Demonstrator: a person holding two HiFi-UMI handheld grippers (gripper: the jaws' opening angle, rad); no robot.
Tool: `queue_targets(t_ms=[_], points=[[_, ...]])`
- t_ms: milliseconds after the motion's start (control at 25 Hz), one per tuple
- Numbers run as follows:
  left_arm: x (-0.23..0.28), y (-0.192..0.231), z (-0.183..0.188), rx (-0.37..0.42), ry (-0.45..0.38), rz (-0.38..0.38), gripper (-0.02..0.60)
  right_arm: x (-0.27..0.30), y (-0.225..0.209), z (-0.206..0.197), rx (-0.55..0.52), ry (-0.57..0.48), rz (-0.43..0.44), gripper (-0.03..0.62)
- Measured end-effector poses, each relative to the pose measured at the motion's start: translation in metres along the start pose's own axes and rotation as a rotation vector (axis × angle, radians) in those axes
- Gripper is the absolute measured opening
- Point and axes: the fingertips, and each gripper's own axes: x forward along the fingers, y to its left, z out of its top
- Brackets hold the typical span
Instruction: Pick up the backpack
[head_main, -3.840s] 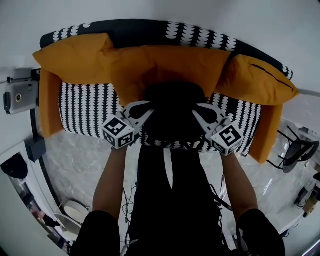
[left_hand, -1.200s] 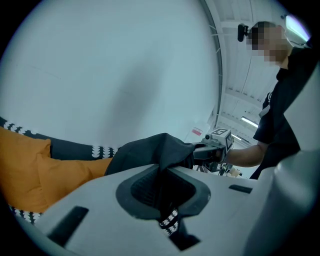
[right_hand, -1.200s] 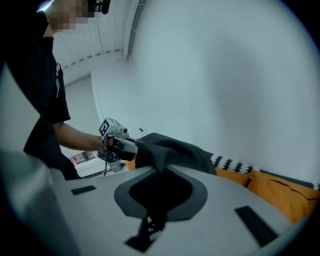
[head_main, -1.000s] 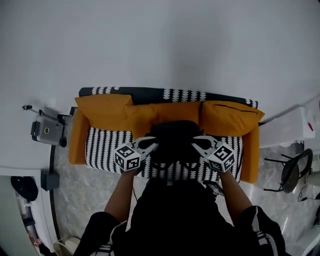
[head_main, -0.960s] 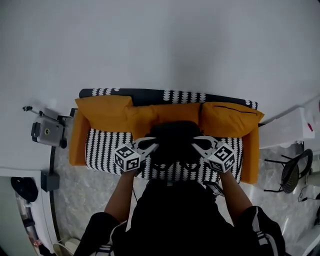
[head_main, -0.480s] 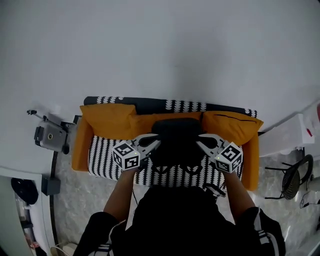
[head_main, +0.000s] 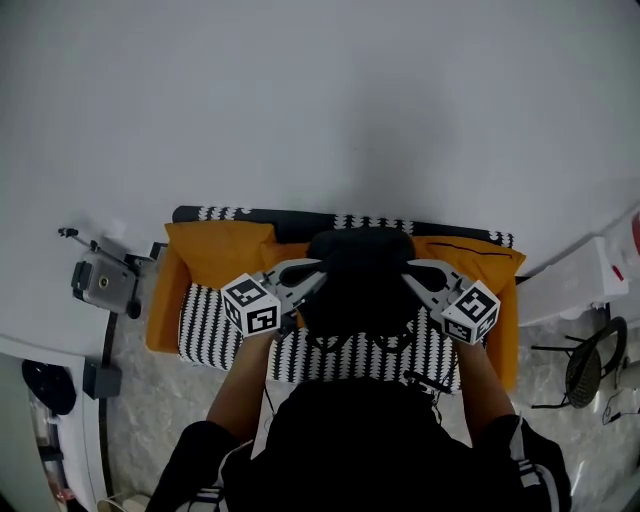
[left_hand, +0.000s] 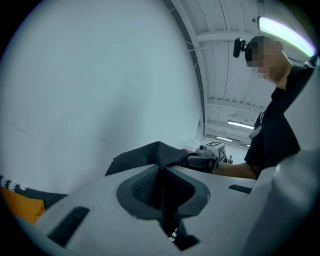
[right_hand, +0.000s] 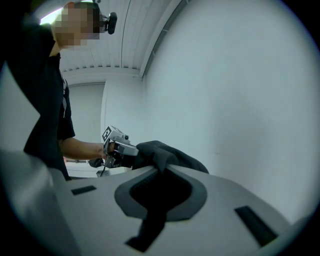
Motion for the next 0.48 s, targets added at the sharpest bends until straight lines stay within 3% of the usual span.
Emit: queue_targets(t_ms=[480], points=[[0.006, -0.001, 0.064, 0.056, -0.09, -0.025, 0.034, -0.002, -0.017, 0.062, -0.097, -0.088, -0.009, 0.028]])
